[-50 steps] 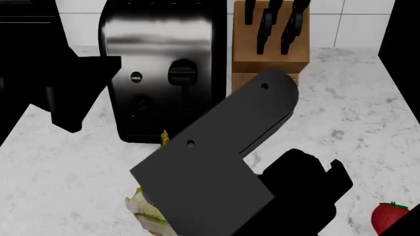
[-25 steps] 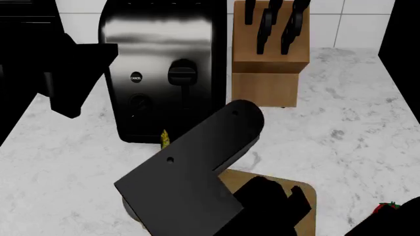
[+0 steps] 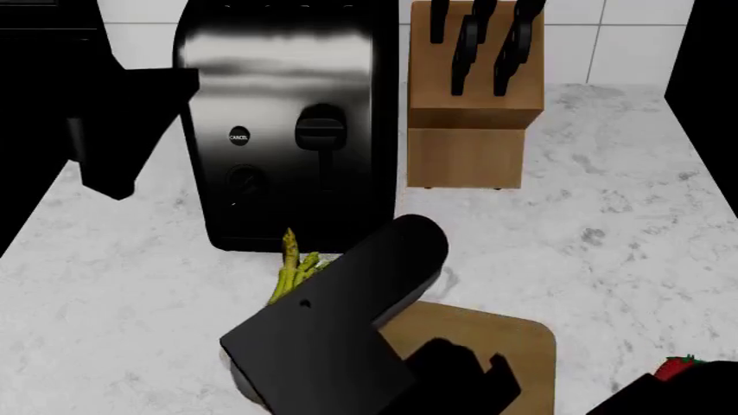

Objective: Clear the non-vegetable object off the cutting board and place the vegetables onto it.

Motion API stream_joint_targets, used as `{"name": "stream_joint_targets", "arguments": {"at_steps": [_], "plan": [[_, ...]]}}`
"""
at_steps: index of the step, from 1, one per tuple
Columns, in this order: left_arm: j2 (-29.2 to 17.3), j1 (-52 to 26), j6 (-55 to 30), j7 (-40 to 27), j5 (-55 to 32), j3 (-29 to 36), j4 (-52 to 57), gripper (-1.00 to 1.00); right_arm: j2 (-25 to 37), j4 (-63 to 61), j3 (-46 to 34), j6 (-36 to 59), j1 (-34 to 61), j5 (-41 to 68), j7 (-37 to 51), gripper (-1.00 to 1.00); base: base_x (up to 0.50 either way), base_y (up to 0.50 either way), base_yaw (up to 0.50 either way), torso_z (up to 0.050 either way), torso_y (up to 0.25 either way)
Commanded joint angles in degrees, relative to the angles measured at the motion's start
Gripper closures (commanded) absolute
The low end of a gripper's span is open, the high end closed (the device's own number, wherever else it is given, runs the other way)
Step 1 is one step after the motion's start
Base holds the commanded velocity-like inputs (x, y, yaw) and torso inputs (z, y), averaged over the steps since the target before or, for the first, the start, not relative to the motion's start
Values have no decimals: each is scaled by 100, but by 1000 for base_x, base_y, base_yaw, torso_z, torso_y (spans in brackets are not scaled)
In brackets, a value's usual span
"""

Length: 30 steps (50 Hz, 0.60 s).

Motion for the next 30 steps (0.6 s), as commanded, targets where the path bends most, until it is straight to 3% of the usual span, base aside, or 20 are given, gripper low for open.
{"name": "stream_joint_targets", "arguments": {"at_steps": [1, 30], "plan": [[-31, -32, 25, 32, 27, -7, -34, -100, 62, 34, -13, 31, -294, -312, -221, -100, 0, 0, 0, 0, 0], [-4, -77, 64, 152, 115, 30, -99, -100, 187, 179, 31, 58, -880, -913, -787, -100, 0, 0, 0, 0, 0]]}}
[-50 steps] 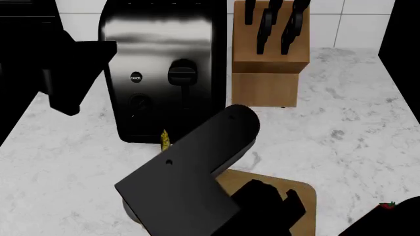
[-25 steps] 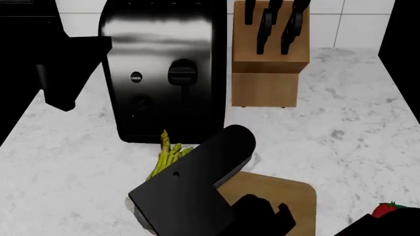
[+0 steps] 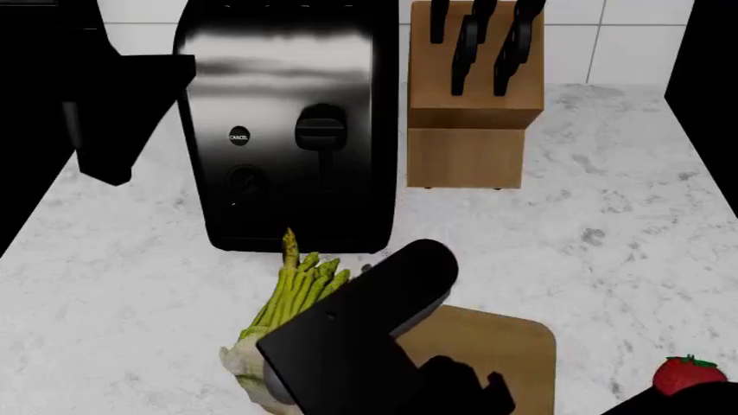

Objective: Clear the non-vegetable object off the cutting board and place the vegetables onto it.

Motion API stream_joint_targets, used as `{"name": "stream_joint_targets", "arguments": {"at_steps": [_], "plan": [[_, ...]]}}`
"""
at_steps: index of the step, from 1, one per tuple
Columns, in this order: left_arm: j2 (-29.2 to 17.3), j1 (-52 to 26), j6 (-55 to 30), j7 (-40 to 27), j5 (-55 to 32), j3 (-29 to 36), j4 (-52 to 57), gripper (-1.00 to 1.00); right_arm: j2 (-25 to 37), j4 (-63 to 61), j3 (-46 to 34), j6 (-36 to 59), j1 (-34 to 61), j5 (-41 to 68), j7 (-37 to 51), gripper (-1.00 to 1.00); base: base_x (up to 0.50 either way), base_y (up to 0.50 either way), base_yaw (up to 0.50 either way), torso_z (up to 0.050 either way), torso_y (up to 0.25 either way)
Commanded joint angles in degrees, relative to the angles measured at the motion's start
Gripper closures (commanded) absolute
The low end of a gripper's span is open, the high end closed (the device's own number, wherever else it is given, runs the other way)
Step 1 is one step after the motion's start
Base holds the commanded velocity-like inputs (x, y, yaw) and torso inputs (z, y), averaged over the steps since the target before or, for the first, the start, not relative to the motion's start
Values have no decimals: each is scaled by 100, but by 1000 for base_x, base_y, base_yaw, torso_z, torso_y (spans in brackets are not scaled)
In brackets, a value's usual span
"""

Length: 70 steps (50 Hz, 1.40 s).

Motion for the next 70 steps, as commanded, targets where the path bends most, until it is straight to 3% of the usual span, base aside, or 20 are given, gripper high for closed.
{"name": "stream_joint_targets", "arguments": {"at_steps": [1, 70], "plan": [[-7, -3, 18, 52, 39, 7, -12, -100, 9, 61, -24, 11, -178, -164, -158, -100, 0, 0, 0, 0, 0], [-89, 49, 178, 152, 163, 53, 40, -100, 240, 310, -244, -60, -1480, -1287, -1005, -100, 0, 0, 0, 0, 0]]}}
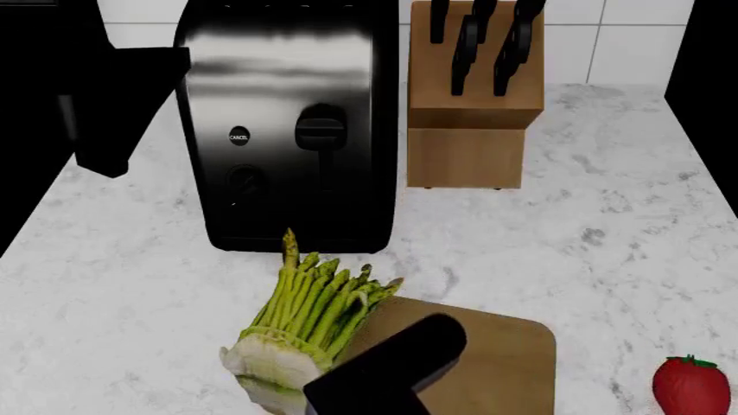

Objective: Clear the non-vegetable object off the cutting board and place the vegetables onto it.

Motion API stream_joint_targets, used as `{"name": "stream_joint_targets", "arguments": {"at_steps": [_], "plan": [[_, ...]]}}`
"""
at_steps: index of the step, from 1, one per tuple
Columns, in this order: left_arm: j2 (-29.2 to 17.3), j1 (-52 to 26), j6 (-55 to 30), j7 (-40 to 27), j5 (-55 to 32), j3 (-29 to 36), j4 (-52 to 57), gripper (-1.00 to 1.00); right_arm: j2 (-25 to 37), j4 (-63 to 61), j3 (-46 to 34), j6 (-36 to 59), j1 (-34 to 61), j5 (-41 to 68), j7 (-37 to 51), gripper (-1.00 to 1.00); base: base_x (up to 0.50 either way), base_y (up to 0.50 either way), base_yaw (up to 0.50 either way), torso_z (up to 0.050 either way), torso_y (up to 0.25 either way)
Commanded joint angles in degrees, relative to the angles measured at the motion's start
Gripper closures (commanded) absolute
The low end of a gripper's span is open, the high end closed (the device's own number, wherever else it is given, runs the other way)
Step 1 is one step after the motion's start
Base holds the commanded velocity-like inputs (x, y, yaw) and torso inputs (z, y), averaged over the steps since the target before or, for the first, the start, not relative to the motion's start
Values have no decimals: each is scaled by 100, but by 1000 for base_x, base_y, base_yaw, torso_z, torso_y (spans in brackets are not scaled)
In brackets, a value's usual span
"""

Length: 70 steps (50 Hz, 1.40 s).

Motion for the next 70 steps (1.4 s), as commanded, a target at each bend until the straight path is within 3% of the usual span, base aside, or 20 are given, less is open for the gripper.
{"name": "stream_joint_targets", "arguments": {"at_steps": [1, 2, 3, 20, 38, 54, 70], "plan": [[-17, 21, 26, 24, 27, 5, 4, -100, 14, 46, -48, -2, -148, -139, -84, -100, 0, 0, 0, 0, 0], [-20, 27, 29, 20, 25, 6, 16, -100, 18, 36, -63, 8, -129, -131, -31, -100, 0, 0, 0, 0, 0], [-19, 28, 29, 24, 24, 8, 17, -100, 28, 21, -48, -25, -121, -111, -4, 100, 0, 0, 0, 0, 0], [-47, 20, 61, 22, -9, 7, 54, -100, 38, -186, 35, 157, 937, 725, 722, 100, 0, 0, 0, 0, 0], [-33, -80, 66, -3, -63, 27, 36, -100, 397, -65, 195, 364, 1585, 1150, 922, 100, 0, 0, 0, 0, 0], [-66, -91, 92, 10, -65, 27, 34, -100, 763, 522, 363, 728, 1471, 498, 323, 100, 0, 0, 0, 0, 0], [-80, -86, 115, 50, -30, 34, 34, -100, 599, 1440, 394, 903, 1157, -672, -569, 100, 0, 0, 0, 0, 1]]}}
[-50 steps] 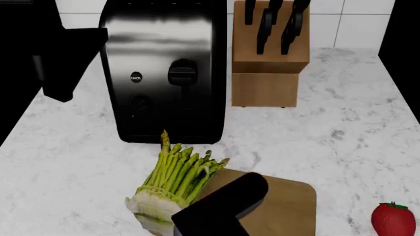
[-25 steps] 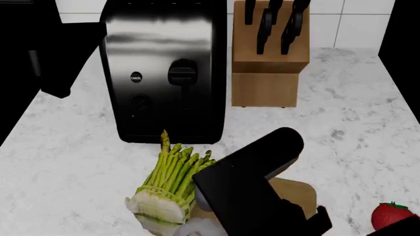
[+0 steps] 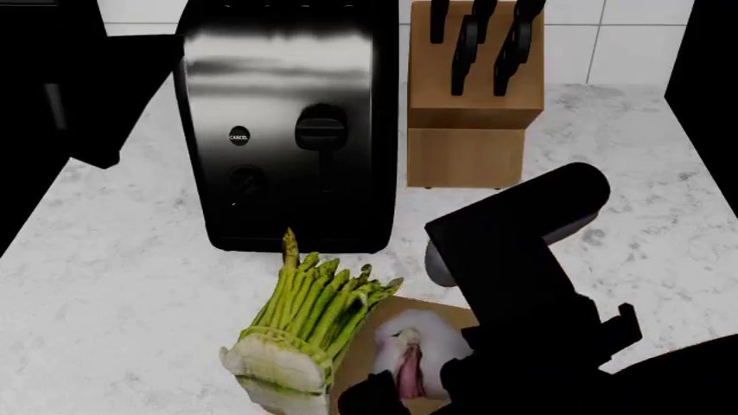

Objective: Clear the non-vegetable object off the cutting board and place the vegetables onto it.

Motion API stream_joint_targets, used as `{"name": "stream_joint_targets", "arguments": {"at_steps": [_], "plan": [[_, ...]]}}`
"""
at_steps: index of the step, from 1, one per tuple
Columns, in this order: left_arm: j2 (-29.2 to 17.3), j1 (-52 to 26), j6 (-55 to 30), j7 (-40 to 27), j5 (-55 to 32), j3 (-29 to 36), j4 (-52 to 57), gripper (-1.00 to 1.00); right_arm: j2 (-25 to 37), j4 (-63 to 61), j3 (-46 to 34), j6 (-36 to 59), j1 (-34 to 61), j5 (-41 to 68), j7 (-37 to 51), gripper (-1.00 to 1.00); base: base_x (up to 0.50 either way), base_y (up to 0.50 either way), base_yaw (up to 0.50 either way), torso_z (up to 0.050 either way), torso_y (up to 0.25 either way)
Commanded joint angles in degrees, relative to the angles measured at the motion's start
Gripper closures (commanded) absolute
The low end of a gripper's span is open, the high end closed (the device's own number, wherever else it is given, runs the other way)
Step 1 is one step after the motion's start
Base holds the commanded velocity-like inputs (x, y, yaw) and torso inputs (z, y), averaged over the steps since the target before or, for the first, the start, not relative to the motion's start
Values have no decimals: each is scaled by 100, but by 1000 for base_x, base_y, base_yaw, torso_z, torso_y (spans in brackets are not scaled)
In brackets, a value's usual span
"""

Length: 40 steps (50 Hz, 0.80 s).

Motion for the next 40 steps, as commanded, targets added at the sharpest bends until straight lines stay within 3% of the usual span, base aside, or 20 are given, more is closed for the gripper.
{"name": "stream_joint_targets", "arguments": {"at_steps": [1, 18, 40], "plan": [[-13, 4, 26, 23, 30, 3, -19, -100, -94, 599, 48, 155, -261, -896, -685, 100, 0, 0, 0, 0, 0], [-40, -36, 27, 48, 59, 19, -71, -100, -226, 1254, -38, -38, -722, -1855, -1403, 100, 0, 0, 0, 0, 0], [-50, -60, 43, 86, 74, 37, -99, -100, -229, 1280, -188, -218, -1171, -2081, -1493, 100, 0, 0, 0, 0, 0]]}}
